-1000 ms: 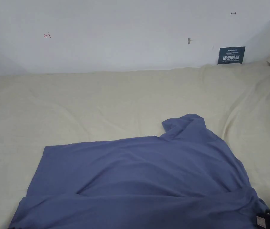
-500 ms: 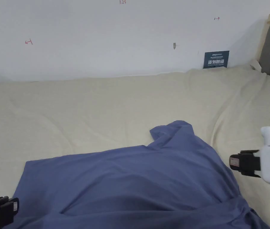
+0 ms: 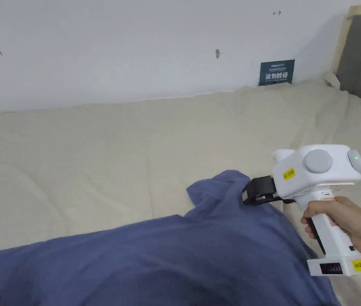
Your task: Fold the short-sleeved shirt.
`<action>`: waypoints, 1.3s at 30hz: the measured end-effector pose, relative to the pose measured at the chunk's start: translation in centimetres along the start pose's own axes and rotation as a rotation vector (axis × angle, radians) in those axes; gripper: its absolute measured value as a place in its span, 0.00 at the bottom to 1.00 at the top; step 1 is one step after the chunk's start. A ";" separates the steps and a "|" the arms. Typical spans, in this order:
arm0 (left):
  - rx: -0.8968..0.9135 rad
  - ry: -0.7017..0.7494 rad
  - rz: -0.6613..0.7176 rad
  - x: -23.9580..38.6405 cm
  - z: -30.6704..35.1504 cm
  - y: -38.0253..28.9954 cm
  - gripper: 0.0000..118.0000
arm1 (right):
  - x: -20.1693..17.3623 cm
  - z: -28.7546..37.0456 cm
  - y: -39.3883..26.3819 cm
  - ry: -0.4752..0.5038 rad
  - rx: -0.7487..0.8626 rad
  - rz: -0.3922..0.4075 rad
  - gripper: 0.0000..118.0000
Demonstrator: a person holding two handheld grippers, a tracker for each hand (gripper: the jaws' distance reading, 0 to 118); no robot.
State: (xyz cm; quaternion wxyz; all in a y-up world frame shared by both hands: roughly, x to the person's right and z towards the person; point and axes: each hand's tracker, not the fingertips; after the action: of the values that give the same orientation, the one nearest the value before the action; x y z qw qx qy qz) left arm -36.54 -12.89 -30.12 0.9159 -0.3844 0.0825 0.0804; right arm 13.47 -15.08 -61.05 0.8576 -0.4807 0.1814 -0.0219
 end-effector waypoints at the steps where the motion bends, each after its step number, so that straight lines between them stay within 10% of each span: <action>1: -0.008 0.004 0.003 -0.1 -0.4 0.0 0.00 | -0.3 -0.9 0.1 -0.007 -0.032 0.016 0.84; 4: -0.034 0.011 0.022 -0.6 -1.2 -0.1 0.00 | -0.3 -3.0 -0.1 -0.082 -0.080 0.096 0.83; 8: -0.057 0.017 0.021 -1.3 -2.1 -0.4 0.00 | -1.6 -3.2 -0.8 -0.091 -0.090 0.135 0.55; 11: -0.063 0.025 0.017 -1.7 -2.6 -0.2 0.00 | -1.3 -2.2 -0.2 -0.095 -0.045 0.098 0.00; 16: -0.089 0.021 0.038 -3.9 -4.3 1.2 0.01 | -1.1 -1.1 0.6 -0.046 -0.059 0.025 0.00; 17: -0.123 0.012 0.042 -4.3 -4.8 1.9 0.06 | -1.0 -0.9 0.7 -0.046 -0.048 0.037 0.00; 21: -0.137 0.022 0.043 -5.4 -7.1 4.5 0.92 | -1.6 0.9 0.8 -0.031 -0.022 0.026 0.00; 35: -0.267 0.193 0.043 -5.7 -19.1 9.2 0.92 | -2.2 0.5 0.5 -0.048 -0.038 0.076 0.00; 39: -0.210 0.169 0.000 -3.3 -16.7 9.3 0.51 | -2.2 0.6 0.7 -0.050 -0.030 0.086 0.00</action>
State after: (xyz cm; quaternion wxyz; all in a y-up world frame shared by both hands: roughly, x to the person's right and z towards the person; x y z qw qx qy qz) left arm -43.18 -18.77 -47.38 0.8604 -0.4836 0.1505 0.0561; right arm 11.52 -13.80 -60.72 0.8547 -0.4857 0.1810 0.0298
